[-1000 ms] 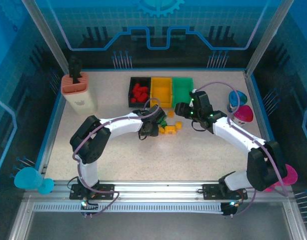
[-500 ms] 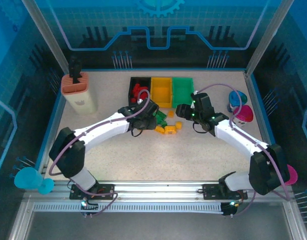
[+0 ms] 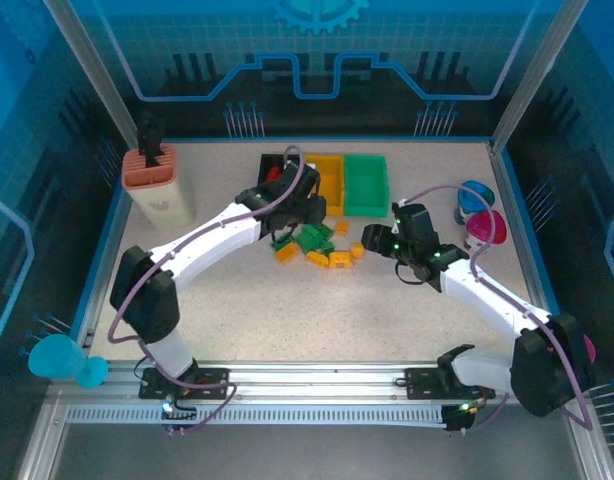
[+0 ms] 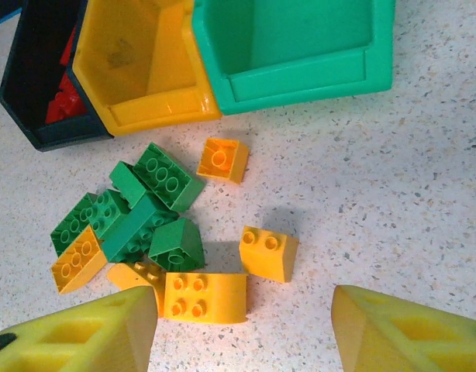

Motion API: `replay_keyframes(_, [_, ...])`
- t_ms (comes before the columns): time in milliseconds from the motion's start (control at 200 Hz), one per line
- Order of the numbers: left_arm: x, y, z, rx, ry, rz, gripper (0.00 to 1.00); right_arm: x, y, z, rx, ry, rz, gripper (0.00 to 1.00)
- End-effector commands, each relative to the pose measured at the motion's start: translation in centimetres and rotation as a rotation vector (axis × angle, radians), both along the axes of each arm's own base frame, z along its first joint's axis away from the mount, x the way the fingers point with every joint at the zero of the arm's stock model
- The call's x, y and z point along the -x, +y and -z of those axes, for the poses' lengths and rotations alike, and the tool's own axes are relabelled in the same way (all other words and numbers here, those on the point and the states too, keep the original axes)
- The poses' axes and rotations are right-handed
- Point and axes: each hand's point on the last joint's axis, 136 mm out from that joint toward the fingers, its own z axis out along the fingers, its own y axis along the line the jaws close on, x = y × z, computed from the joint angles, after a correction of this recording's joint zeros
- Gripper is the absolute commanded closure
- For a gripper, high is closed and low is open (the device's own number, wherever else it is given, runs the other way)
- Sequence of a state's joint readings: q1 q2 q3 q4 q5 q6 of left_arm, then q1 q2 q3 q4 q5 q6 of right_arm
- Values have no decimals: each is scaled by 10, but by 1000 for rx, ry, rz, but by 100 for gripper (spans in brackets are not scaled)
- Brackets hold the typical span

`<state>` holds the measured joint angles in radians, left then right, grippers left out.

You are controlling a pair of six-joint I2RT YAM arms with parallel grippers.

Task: Sort the legos into containers by color
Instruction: Place the lego in the container.

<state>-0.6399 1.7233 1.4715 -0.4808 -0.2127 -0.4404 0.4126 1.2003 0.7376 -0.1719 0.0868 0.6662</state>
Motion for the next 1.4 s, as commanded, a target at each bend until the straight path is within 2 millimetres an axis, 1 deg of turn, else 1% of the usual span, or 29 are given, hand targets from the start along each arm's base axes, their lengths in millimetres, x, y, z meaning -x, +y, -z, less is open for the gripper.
replay_keyframes(0, [-24, -7, 1, -9, -18, 32, 66, 5, -15, 4, 13, 4, 45, 38])
replay_keyframes(105, [-44, -8, 8, -22, -15, 24, 66, 10, -16, 10, 17, 21, 39, 38])
replay_keyframes(280, [-77, -7, 13, -31, -22, 14, 66, 18, -16, 17, 7, 45, 32, 38])
replay_keyframes(435, [-100, -4, 27, -41, -1, -8, 65, 25, -17, 21, -5, 56, 37, 38])
replay_keyframes(505, [-105, -3, 33, -51, 16, -14, 64, 29, -18, 22, -2, 61, 36, 38])
replay_keyframes(695, [-113, -3, 38, -54, 17, -22, 61, 33, -16, 23, -1, 63, 16, 38])
replay_keyframes(740, [-115, -3, 39, -55, 19, -21, 59, 34, -15, 24, 1, 66, 14, 38])
replay_keyframes(795, [-117, -2, 38, -59, 16, -19, 55, 34, -15, 25, 1, 70, 13, 38])
replay_keyframes(881, [-118, -3, 37, -66, 10, -16, 51, 34, -13, 27, -1, 75, 12, 38])
replay_keyframes(941, [-118, -1, 35, -73, 12, -17, 45, 34, -11, 28, -1, 78, 7, 38])
replay_keyframes(1001, [-115, 0, 29, -71, 13, -18, 38, 34, -10, 29, 0, 81, 5, 38])
replay_keyframes(1071, [-110, 2, 19, -55, 2, -19, 33, 34, -9, 32, 3, 87, 2, 38])
replay_keyframes(1166, [-99, 5, 1, -22, -26, -19, 32, 33, -5, 34, 11, 95, -11, 38])
replay_keyframes(1286, [-82, 13, -23, 21, -70, -29, 31, 30, 1, 36, 21, 112, -26, 38])
replay_keyframes(1316, [-76, 16, -25, 27, -74, -32, 31, 29, 3, 36, 24, 115, -30, 38])
replay_keyframes(1356, [-69, 19, -34, 42, -93, -35, 31, 28, 6, 37, 28, 123, -38, 38])
replay_keyframes(1361, [-67, 20, -30, 38, -85, -36, 31, 28, 7, 37, 28, 123, -38, 38])
replay_keyframes(1376, [-65, 22, -36, 46, -98, -41, 30, 27, 8, 37, 31, 124, -43, 38])
replay_keyframes(1396, [-61, 23, -37, 53, -102, -43, 30, 26, 10, 38, 32, 128, -46, 38])
